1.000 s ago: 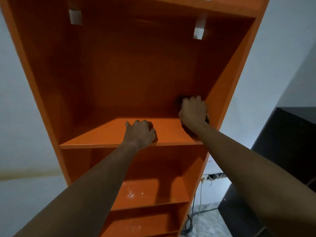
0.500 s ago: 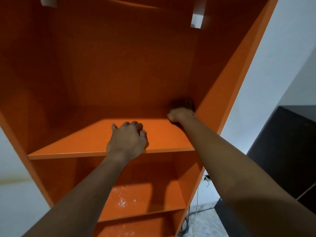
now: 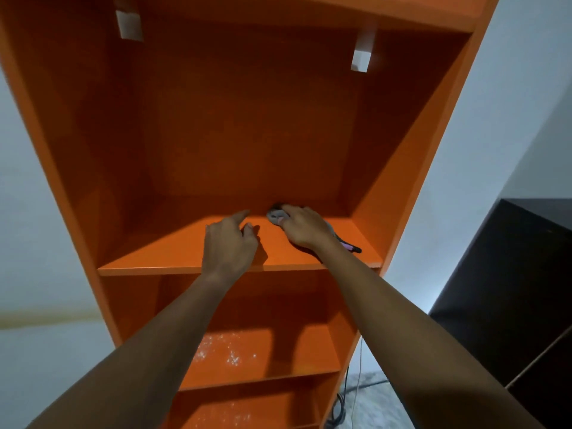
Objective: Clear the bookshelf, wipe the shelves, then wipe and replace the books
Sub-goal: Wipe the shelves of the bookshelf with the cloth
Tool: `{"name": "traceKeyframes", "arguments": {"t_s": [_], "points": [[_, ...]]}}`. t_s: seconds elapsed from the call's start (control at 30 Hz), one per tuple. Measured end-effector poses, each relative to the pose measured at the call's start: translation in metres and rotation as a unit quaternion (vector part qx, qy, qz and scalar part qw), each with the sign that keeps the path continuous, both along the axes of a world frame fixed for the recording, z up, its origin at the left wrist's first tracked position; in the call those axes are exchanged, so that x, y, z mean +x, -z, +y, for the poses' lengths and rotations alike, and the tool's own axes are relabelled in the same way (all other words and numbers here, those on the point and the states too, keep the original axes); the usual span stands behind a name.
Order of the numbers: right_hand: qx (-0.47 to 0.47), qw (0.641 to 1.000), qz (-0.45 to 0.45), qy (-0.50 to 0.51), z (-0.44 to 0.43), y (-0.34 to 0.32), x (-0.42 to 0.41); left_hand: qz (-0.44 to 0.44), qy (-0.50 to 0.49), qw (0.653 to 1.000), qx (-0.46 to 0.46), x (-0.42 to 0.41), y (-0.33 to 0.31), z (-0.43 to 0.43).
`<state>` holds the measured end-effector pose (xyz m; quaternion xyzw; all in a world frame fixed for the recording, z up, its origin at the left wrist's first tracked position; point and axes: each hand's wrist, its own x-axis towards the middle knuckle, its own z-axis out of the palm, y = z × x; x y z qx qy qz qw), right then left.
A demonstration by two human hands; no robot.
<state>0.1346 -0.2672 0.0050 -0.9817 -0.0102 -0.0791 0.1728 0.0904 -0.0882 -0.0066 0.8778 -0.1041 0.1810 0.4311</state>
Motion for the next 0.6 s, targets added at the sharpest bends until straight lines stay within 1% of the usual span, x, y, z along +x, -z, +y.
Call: {"name": "traceKeyframes", "arguments": {"t_s": [0.07, 0.23, 0.33, 0.43, 0.5, 0.6], "points": [[0.004, 0.998, 0.029, -0.048, 0.025, -0.004, -0.002, -0.013, -0.033, 0.999, 0.018, -0.005, 0.004, 0.021], [0.007, 0.987, 0.028, -0.157, 0.116, -0.007, -0.004, -0.039, -0.077, 0.984, 0.153, -0.034, 0.025, 0.095], [0.002, 0.979, 0.022, -0.202, 0.167, -0.009, -0.006, -0.059, -0.100, 0.977, 0.180, -0.060, 0.037, 0.138], [0.017, 0.972, 0.003, -0.235, 0.205, -0.005, -0.015, -0.063, -0.083, 0.970, 0.218, -0.080, 0.049, 0.170], [0.010, 0.965, -0.025, -0.262, 0.222, 0.000, -0.027, -0.068, -0.088, 0.968, 0.225, -0.093, 0.057, 0.187], [0.005, 0.958, -0.080, -0.276, 0.223, 0.010, -0.040, -0.065, -0.121, 0.976, 0.168, -0.101, 0.061, 0.195]]}}
